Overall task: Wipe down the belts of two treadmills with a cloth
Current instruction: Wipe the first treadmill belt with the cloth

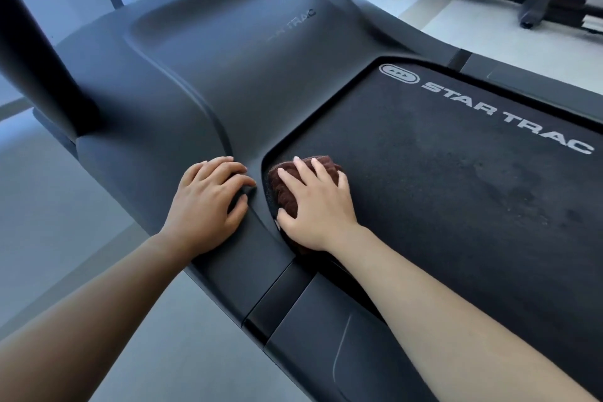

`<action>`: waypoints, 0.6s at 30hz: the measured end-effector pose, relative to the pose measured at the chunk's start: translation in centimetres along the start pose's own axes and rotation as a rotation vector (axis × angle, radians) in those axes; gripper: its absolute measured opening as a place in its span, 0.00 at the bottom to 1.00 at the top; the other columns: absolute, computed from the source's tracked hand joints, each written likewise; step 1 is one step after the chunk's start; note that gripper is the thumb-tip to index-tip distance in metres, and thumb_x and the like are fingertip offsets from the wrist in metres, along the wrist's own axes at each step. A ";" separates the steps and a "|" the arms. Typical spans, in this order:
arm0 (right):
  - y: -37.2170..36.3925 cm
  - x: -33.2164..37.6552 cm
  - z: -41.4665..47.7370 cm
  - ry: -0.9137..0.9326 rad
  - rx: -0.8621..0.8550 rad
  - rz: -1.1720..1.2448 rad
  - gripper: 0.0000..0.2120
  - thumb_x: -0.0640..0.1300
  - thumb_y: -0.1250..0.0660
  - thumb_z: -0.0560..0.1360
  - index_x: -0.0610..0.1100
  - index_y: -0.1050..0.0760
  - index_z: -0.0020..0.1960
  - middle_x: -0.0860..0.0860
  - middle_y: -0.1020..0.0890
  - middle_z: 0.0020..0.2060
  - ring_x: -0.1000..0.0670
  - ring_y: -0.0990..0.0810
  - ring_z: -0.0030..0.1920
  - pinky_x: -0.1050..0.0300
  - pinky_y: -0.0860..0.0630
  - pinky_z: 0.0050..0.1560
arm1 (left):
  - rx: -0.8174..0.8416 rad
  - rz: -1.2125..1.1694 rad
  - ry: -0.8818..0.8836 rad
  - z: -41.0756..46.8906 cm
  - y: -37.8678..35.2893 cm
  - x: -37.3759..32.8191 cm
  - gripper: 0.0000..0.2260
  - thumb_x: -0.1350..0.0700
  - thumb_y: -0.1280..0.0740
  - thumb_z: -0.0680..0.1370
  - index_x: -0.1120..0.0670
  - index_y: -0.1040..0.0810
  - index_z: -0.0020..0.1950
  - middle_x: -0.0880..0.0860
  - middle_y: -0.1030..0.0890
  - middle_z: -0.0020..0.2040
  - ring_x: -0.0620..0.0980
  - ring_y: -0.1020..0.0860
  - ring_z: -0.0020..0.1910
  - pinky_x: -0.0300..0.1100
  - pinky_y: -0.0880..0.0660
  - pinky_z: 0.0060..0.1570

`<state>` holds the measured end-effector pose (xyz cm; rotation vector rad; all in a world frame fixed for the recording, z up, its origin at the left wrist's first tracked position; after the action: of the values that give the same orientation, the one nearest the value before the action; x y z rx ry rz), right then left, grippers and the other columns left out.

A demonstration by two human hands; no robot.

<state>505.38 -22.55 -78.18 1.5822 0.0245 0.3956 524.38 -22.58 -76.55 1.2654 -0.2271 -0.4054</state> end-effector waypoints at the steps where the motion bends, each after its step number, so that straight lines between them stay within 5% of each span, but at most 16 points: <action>1: 0.0 -0.2 -0.2 0.005 0.004 0.015 0.31 0.58 0.41 0.73 0.55 0.42 0.74 0.50 0.45 0.76 0.45 0.50 0.75 0.36 0.51 0.69 | 0.002 -0.013 -0.004 0.0 0.1 0.0 0.17 0.49 0.47 0.74 0.51 0.20 0.52 0.50 0.21 0.57 0.53 0.27 0.62 0.50 0.37 0.61; 6: 0.8 -1.9 -3.0 0.039 0.015 0.024 0.30 0.57 0.41 0.73 0.55 0.40 0.73 0.52 0.43 0.76 0.48 0.48 0.75 0.39 0.46 0.69 | 0.033 -0.182 -0.028 1.1 0.5 -2.6 0.18 0.52 0.45 0.73 0.54 0.20 0.55 0.52 0.22 0.57 0.56 0.25 0.59 0.55 0.32 0.61; 14: 4.1 -10.2 -15.8 -0.026 0.007 0.016 0.28 0.57 0.42 0.71 0.56 0.34 0.71 0.57 0.38 0.74 0.51 0.43 0.74 0.47 0.43 0.68 | 0.087 -0.323 -0.118 2.3 -0.6 -8.4 0.15 0.54 0.40 0.74 0.54 0.22 0.58 0.51 0.23 0.60 0.53 0.27 0.61 0.49 0.33 0.63; 18: 4.4 -12.3 -21.1 -0.069 -0.071 0.069 0.29 0.60 0.39 0.68 0.57 0.30 0.69 0.58 0.35 0.72 0.50 0.39 0.73 0.42 0.39 0.67 | 0.093 -0.290 -0.110 1.8 -1.7 -8.1 0.15 0.55 0.40 0.73 0.55 0.21 0.56 0.52 0.22 0.58 0.55 0.25 0.59 0.51 0.30 0.61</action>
<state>487.26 -5.61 -76.80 1.5291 -0.0966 0.3910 516.07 -21.21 -77.19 1.3740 -0.1568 -0.7219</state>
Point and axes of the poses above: each hand's wrist, its own z-axis towards the middle knuckle, its own y-axis out of the back of the hand, x = y × z, the point moved 1 cm from there along z, towards the middle knuckle
